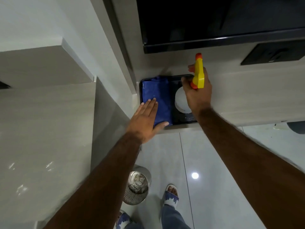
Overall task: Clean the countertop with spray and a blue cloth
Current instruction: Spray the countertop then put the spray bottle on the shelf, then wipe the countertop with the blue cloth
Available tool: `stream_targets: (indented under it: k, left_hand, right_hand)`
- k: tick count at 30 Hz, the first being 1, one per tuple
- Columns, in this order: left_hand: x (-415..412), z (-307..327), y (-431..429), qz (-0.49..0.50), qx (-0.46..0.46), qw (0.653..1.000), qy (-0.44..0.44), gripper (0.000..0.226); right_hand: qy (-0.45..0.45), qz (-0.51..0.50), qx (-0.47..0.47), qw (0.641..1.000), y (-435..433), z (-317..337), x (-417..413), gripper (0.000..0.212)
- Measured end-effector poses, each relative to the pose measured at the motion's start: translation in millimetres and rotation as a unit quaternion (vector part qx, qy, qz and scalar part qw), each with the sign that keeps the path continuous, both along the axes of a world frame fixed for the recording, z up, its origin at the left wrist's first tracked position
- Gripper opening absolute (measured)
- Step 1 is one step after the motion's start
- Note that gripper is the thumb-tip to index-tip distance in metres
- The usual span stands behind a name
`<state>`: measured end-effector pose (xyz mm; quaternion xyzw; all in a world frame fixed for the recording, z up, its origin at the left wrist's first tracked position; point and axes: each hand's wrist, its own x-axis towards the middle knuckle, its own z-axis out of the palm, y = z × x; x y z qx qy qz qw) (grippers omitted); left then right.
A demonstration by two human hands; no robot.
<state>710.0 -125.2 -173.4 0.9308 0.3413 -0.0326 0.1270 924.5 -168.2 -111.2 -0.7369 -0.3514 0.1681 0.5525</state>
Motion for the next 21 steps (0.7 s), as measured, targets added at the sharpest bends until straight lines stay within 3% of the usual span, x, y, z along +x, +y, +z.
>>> stream_targets:
  k: [3,6,10,14,18,21]
  left_hand:
    - [-1.5,-2.8,0.7,-0.007,0.005,1.000,0.009,0.107]
    - [-1.6,-2.8,1.9,-0.019,0.023,0.999,0.013,0.107]
    - [-7.3,3.6,1.2,-0.053,0.041,0.997,-0.032,0.088]
    - [-8.2,15.6,-1.8,-0.070,0.018,0.994,-0.079,0.062]
    - [-3.8,24.6,1.7,-0.011,-0.102,0.988,-0.117,0.048]
    - [2.9,26.8,3.1,0.000,-0.099,0.990,-0.102,0.038]
  right_hand:
    - [0.004,-0.005,-0.007,1.000,-1.4,-3.5,2.3,0.051]
    - [0.015,-0.002,-0.032,0.999,-2.8,-5.0,3.0,0.068]
    - [0.035,-0.011,-0.048,0.998,-29.7,-7.0,-0.6,0.099]
    - [-0.043,-0.066,-0.096,0.992,-94.5,-16.7,-14.6,0.069]
    - [-0.128,0.074,-0.135,0.980,-111.9,-20.5,-31.2,0.049]
    - [-0.181,0.147,-0.138,0.963,-104.3,-21.1,-44.0,0.027]
